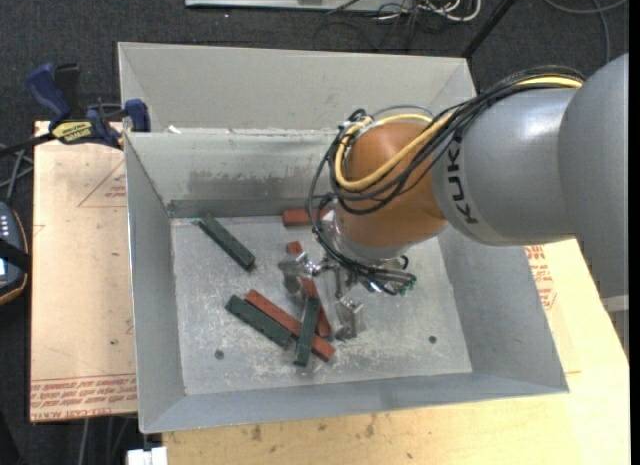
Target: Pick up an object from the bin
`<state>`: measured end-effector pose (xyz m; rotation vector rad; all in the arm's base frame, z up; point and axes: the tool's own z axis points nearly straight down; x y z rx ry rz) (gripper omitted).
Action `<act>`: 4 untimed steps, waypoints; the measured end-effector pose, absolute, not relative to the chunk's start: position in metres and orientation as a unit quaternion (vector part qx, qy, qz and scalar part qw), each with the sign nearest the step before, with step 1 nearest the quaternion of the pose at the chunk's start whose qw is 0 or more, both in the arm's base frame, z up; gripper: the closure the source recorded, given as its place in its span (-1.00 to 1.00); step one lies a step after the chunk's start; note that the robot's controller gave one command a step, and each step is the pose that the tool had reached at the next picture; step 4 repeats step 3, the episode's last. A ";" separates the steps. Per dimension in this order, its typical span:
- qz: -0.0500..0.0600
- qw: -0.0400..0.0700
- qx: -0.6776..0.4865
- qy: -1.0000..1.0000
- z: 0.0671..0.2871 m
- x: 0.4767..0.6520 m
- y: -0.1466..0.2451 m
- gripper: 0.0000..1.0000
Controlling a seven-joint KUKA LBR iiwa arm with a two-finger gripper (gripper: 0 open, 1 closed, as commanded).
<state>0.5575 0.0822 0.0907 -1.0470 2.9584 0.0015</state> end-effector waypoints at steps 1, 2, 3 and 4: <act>0.001 0.001 -0.468 0.884 0.072 0.572 0.073 1.00; 0.001 0.001 -0.468 0.884 0.072 0.572 0.073 1.00; 0.001 0.002 -0.453 0.892 0.209 0.576 0.080 1.00; 0.001 0.002 -0.453 0.892 0.209 0.576 0.080 1.00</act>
Offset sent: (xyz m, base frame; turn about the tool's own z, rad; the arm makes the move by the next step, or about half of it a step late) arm 0.0000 0.0000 0.0000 0.0000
